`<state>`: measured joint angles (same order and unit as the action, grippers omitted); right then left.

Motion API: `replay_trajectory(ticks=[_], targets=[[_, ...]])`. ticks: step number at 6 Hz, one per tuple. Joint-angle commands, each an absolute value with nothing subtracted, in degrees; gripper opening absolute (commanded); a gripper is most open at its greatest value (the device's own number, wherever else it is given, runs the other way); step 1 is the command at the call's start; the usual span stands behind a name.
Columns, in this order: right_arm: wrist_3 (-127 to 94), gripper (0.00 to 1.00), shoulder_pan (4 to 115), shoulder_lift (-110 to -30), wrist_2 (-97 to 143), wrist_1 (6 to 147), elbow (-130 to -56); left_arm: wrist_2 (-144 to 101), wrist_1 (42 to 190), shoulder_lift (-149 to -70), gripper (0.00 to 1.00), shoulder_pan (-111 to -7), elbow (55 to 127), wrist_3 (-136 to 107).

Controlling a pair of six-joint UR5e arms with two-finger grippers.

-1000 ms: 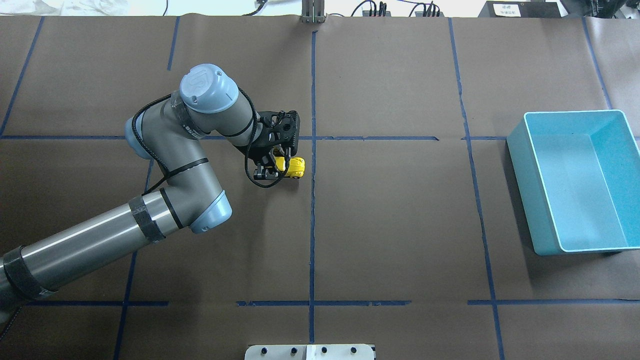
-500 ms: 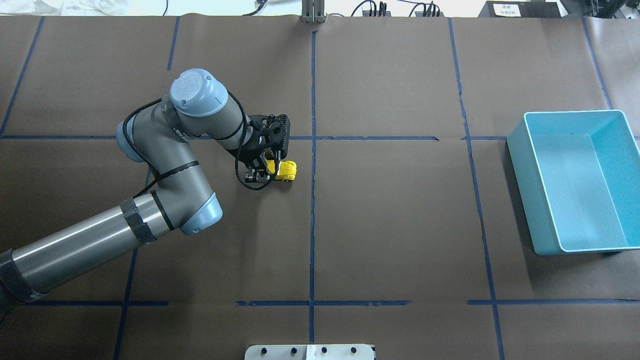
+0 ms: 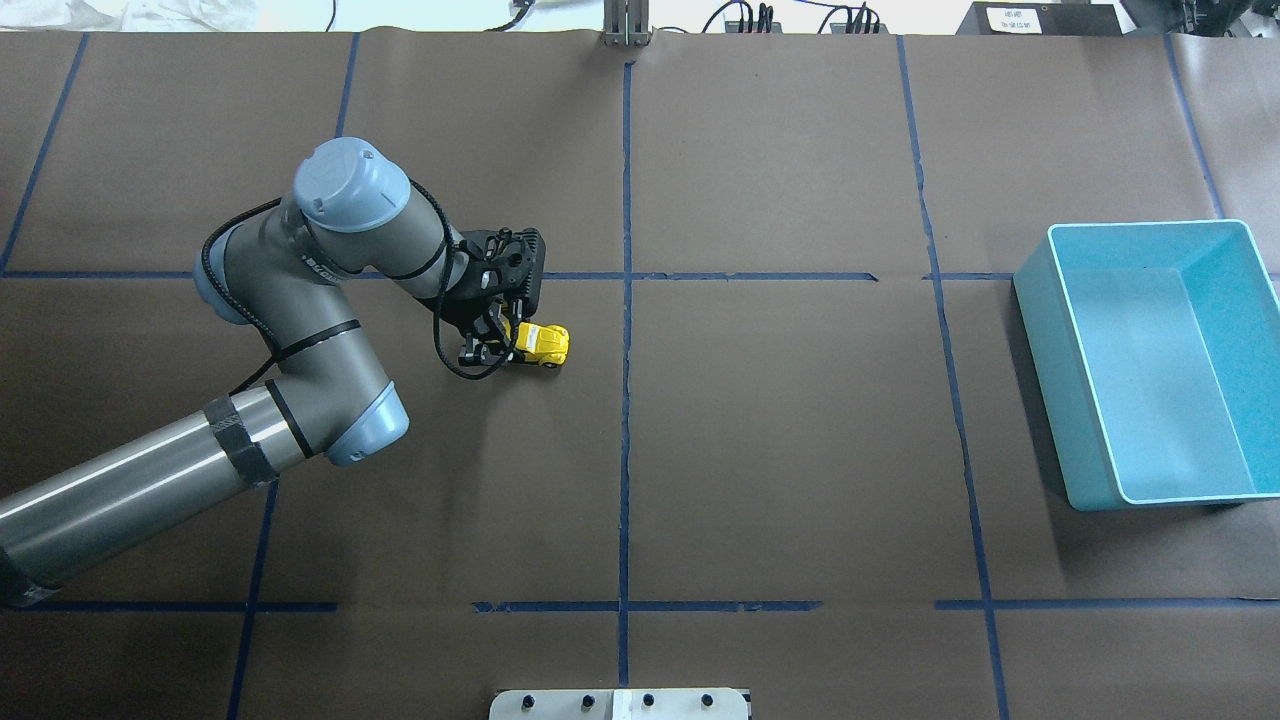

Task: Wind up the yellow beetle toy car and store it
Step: 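Drag the car backward along the table with the left gripper, then open the left gripper and lift it off the car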

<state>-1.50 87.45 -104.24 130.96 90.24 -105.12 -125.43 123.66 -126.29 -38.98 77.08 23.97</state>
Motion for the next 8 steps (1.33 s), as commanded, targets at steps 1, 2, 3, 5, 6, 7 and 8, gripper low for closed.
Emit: replay_trajectory(ticks=[1,2,3,5,6,7,8], targets=[[-1.49,1.00,87.45,-104.24,130.96,90.18,-105.12,-127.35,126.72,-121.58,0.06,-40.16,79.35,24.17],[-1.49,1.00,87.45,-104.24,130.96,90.26,-105.12,-127.79,127.78,-119.29,0.10,-40.78,80.41,24.43],[-1.49,1.00,87.45,-104.24,130.96,90.18,-105.12,-127.88,129.88,-116.48,0.64,-40.69,81.81,24.52],[-1.49,1.00,87.45,-104.24,131.04,90.18,-105.12,-129.02,129.90,-116.28,1.00,-41.22,82.62,23.82],[-1.49,1.00,87.45,-104.24,131.04,90.18,-105.12,-129.02,129.90,-116.37,1.00,-41.39,82.62,23.82],[-1.49,1.00,87.45,-104.24,131.04,90.18,-105.20,-129.02,129.90,-116.28,1.00,-41.57,82.70,23.82],[-1.49,1.00,87.45,-104.24,130.96,90.18,-105.12,-129.02,129.82,-116.37,1.00,-41.57,82.71,23.82]])
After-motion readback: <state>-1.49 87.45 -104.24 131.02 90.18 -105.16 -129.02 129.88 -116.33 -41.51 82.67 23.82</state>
